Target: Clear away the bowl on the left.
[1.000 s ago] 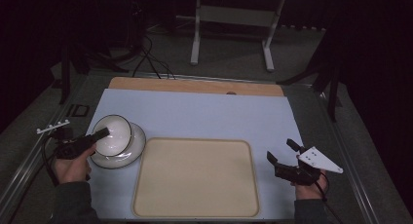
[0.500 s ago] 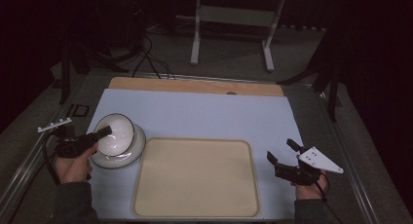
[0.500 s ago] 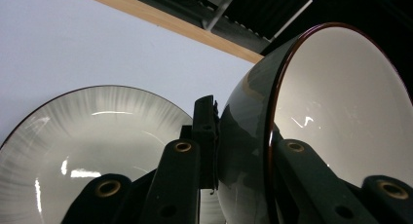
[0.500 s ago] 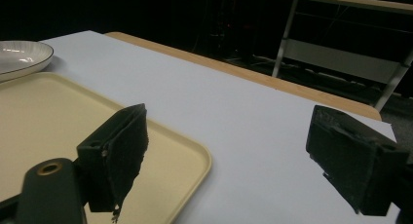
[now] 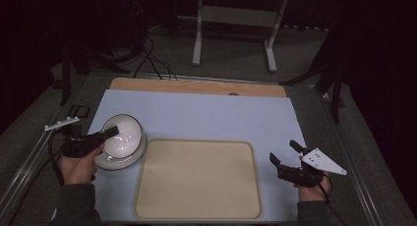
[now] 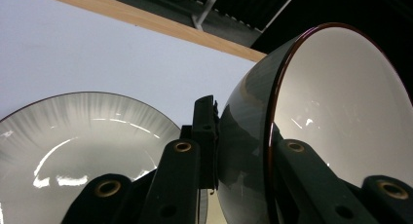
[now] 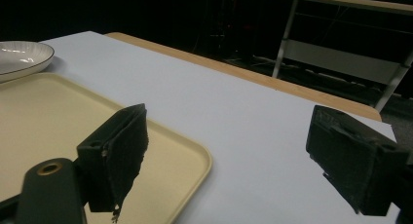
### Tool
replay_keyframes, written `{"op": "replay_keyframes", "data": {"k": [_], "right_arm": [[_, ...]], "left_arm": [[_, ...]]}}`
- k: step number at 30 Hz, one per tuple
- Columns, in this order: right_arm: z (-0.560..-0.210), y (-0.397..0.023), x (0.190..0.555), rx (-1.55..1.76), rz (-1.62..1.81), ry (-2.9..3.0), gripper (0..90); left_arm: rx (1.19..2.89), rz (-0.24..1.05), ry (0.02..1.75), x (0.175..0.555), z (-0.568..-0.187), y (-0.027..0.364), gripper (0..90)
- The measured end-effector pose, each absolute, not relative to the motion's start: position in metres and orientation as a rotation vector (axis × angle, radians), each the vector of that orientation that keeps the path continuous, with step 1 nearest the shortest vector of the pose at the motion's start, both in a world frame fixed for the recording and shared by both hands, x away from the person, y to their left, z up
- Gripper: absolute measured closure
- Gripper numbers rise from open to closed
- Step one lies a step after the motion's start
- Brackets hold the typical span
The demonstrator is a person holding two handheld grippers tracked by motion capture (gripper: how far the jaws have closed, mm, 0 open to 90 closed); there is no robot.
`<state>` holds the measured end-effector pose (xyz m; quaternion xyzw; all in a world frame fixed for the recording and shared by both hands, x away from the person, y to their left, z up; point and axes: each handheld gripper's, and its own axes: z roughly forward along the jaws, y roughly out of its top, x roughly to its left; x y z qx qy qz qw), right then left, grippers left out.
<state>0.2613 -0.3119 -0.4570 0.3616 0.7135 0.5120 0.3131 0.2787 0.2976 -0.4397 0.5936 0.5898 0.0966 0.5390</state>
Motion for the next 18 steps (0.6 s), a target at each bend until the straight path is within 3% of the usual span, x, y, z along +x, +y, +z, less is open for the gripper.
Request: {"op": "replay_keyframes", "data": {"k": [18], "right_arm": [[-0.457, -0.312, 0.261, 0.953, 1.351, 1.876, 15.0]], "left_arm": [[1.465, 0.211, 1.347, 0.280, -0.433, 0.278, 79.0]]}}
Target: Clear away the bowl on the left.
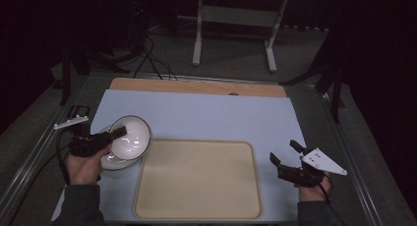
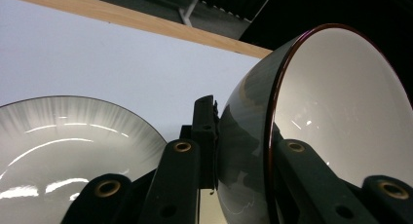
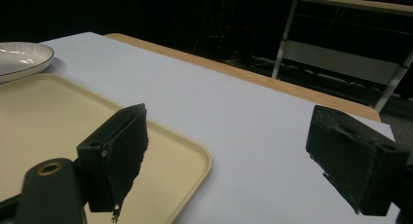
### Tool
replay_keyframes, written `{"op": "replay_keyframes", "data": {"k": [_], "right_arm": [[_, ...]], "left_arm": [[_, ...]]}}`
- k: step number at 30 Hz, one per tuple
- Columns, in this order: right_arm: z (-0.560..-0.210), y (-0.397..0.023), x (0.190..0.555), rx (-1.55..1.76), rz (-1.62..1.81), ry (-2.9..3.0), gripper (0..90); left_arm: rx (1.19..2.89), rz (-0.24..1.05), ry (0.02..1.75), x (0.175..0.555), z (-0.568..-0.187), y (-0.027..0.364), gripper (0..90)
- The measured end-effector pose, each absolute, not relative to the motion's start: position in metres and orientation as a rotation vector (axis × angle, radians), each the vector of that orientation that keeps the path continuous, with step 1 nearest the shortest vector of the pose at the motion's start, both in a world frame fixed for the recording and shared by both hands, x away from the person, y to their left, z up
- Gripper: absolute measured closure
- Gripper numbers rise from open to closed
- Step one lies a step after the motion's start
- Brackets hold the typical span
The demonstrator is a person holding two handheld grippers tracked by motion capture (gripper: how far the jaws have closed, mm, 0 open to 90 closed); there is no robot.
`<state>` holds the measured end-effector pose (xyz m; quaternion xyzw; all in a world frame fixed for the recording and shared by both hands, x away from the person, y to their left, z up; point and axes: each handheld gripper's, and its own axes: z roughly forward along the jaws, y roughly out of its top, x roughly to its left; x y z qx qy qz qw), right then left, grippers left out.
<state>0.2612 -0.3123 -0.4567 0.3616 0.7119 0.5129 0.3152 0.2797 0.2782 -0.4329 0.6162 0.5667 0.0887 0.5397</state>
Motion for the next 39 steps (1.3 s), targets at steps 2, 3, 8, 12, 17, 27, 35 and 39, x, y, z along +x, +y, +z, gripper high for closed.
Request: {"op": "replay_keyframes", "data": {"k": [2, 3, 8, 12, 17, 27, 35, 39], "right_arm": [[-0.457, -0.312, 0.261, 0.953, 1.352, 1.875, 15.0], [-0.457, -0.312, 0.261, 0.953, 1.352, 1.875, 15.0], [-0.457, -0.312, 0.261, 0.952, 1.351, 1.875, 15.0], [-0.457, -0.312, 0.261, 0.952, 1.351, 1.876, 15.0], [-0.457, -0.312, 0.261, 0.952, 1.351, 1.875, 15.0], [-0.457, -0.312, 0.261, 0.951, 1.351, 1.875, 15.0], [-0.457, -0.312, 0.261, 0.950, 1.351, 1.876, 15.0], [-0.457, -0.312, 0.261, 0.950, 1.351, 1.876, 15.0]], "left_arm": [[1.472, 0.209, 1.342, 0.280, -0.433, 0.277, 79.0], [1.475, 0.206, 1.339, 0.280, -0.433, 0.275, 78.9], [1.487, 0.201, 1.328, 0.281, -0.432, 0.271, 78.9], [1.493, 0.198, 1.320, 0.281, -0.432, 0.268, 78.9], [1.504, 0.193, 1.312, 0.281, -0.431, 0.264, 78.9], [1.544, 0.176, 1.291, 0.282, -0.432, 0.252, 78.9], [1.571, 0.165, 1.287, 0.284, -0.435, 0.242, 78.9], [1.576, 0.159, 1.286, 0.284, -0.435, 0.239, 78.9]]}}
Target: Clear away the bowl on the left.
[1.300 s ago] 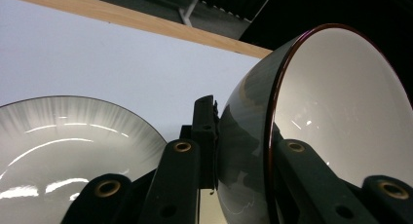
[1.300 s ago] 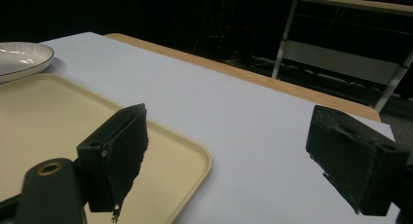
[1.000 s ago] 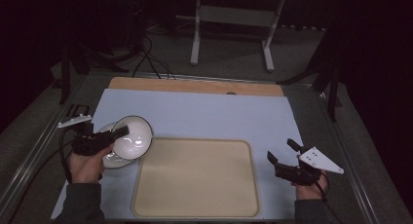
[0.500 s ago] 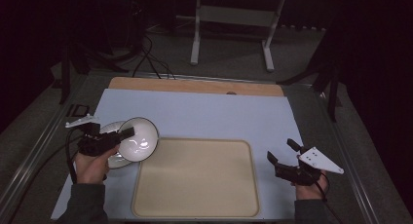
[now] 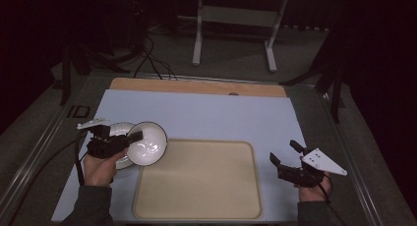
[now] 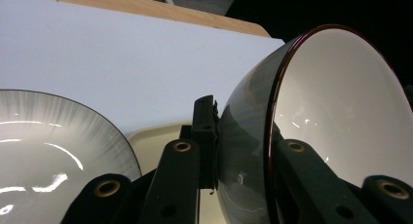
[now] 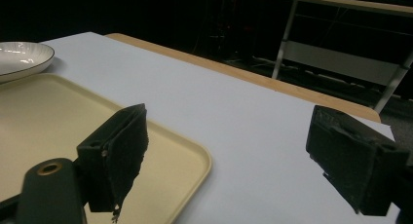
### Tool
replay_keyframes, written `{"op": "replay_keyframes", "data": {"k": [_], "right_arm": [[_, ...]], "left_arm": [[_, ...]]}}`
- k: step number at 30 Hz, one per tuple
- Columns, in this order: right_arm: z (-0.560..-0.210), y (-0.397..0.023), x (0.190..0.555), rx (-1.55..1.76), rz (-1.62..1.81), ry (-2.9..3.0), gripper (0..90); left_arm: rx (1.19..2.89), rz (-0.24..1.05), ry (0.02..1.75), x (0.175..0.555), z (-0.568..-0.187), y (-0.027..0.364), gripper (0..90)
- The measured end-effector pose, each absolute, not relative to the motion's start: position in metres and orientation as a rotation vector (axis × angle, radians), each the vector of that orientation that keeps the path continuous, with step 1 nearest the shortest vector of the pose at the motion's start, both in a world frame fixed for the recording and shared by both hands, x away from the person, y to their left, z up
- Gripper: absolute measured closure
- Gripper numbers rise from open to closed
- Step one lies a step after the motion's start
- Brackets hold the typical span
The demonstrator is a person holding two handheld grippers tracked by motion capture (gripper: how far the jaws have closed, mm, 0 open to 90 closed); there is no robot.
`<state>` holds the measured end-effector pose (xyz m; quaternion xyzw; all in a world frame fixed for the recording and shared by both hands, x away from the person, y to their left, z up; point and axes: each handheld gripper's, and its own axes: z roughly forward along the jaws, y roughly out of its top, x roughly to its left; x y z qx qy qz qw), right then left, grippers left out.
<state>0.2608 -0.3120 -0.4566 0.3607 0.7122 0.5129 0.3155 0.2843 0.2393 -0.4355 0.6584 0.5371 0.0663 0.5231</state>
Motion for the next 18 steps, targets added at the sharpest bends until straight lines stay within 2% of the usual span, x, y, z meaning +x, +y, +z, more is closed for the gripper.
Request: {"op": "replay_keyframes", "data": {"k": [18], "right_arm": [[-0.457, -0.312, 0.261, 0.947, 1.351, 1.876, 15.0]], "left_arm": [[1.602, 0.143, 1.283, 0.287, -0.441, 0.228, 78.9]]}}
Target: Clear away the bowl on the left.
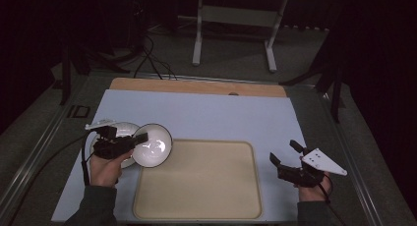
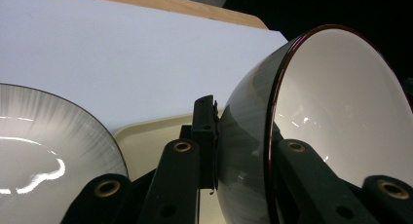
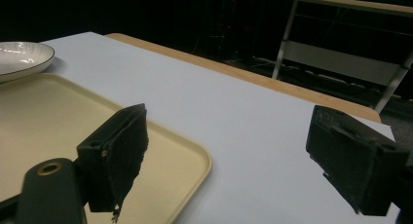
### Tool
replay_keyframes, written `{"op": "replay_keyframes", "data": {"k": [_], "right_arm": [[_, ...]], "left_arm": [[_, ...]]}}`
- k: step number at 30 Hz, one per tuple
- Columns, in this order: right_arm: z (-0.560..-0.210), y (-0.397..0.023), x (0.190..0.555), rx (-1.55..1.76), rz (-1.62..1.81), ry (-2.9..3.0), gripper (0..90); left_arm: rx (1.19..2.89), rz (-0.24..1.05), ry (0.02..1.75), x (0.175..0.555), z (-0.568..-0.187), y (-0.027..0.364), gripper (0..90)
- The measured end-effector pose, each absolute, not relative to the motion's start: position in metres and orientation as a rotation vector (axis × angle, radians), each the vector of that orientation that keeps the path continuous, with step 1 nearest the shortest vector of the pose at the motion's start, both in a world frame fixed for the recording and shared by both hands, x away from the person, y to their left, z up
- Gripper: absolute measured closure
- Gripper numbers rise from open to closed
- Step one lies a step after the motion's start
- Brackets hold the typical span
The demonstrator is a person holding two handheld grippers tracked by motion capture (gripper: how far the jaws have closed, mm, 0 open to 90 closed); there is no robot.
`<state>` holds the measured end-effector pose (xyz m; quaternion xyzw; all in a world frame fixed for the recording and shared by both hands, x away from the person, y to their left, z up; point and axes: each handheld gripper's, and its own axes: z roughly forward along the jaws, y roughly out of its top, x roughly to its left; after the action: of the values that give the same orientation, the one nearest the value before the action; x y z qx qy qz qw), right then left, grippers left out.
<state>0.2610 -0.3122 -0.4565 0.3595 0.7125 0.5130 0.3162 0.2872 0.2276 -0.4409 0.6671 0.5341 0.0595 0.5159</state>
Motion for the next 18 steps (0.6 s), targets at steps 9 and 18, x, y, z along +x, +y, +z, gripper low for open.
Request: {"op": "replay_keyframes", "data": {"k": [9, 18], "right_arm": [[-0.457, -0.312, 0.261, 0.947, 1.351, 1.875, 15.0], [-0.456, -0.313, 0.261, 0.949, 1.352, 1.874, 15.0]], "left_arm": [[1.621, 0.137, 1.277, 0.288, -0.443, 0.222, 78.9], [1.641, 0.129, 1.273, 0.289, -0.446, 0.216, 78.8]]}}
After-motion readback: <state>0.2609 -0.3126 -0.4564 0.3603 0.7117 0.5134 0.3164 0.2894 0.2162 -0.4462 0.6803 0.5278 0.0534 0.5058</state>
